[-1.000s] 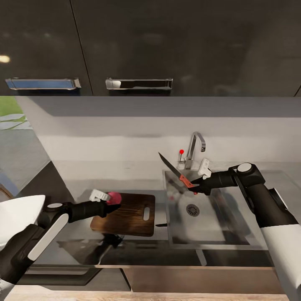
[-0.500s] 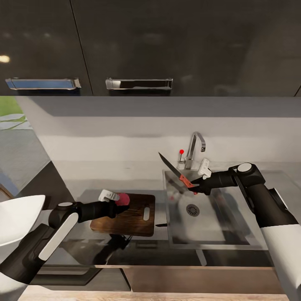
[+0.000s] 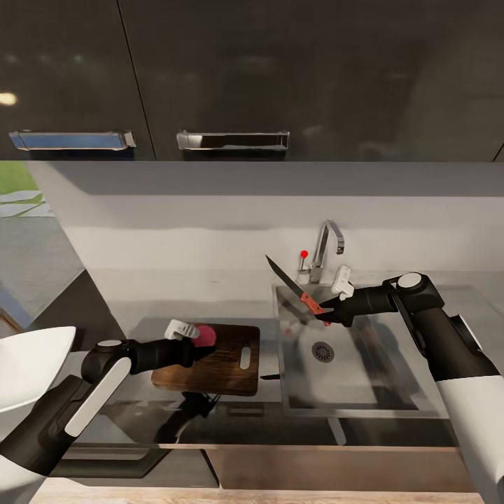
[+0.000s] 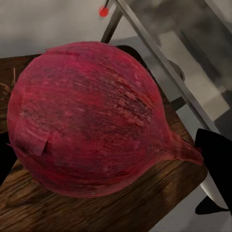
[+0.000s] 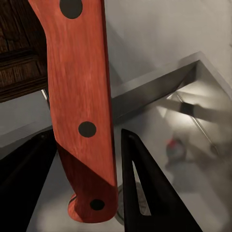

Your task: In the kitchen, take the Vidalia onion out of the sink, dice it on the chopping board with the paring knife, put the diced onion into the bowl on the countertop, then place both the paring knife and the chopping board into the sink.

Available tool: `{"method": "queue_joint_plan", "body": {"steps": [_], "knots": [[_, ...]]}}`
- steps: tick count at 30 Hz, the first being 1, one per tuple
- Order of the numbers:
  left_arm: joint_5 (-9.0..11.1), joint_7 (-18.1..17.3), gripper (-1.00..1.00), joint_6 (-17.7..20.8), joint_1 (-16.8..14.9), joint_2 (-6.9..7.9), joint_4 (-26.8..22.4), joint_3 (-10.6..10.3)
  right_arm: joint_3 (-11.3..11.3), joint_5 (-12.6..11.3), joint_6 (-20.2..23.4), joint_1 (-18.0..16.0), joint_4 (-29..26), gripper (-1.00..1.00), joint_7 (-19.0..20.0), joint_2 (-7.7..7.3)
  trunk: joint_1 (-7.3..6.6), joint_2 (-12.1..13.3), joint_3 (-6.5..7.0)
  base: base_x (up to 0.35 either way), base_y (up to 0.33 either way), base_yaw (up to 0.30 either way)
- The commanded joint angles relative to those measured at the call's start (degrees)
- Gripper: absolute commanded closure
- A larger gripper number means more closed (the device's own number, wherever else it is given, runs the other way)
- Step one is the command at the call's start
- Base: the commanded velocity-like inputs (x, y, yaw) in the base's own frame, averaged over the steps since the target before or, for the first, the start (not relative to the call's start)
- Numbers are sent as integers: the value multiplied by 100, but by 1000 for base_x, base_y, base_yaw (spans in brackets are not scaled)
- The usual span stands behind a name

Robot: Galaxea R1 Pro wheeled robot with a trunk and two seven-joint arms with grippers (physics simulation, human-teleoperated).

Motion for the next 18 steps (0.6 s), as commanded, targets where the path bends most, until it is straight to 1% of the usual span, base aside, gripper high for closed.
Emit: {"method": "queue_joint_plan", "body": {"steps": [1, 5, 15, 18], "knots": [[13, -3, 100, 21, -7, 4, 15, -5, 7, 22, 52, -8, -7, 100, 24, -3, 4, -12, -12, 0, 0, 0], [12, -6, 100, 22, -7, 1, 284, 1, 7, 22, 52, -9, -7, 100, 24, -3, 4, -12, -12, 0, 0, 0], [12, -12, 100, 17, -7, -25, 416, -6, 7, 22, 51, -8, -7, 100, 24, -3, 4, -12, -12, 0, 0, 0], [9, -12, 100, 17, -7, -50, 535, -8, 7, 22, 50, -8, -7, 100, 24, -3, 4, -12, -12, 0, 0, 0]]}}
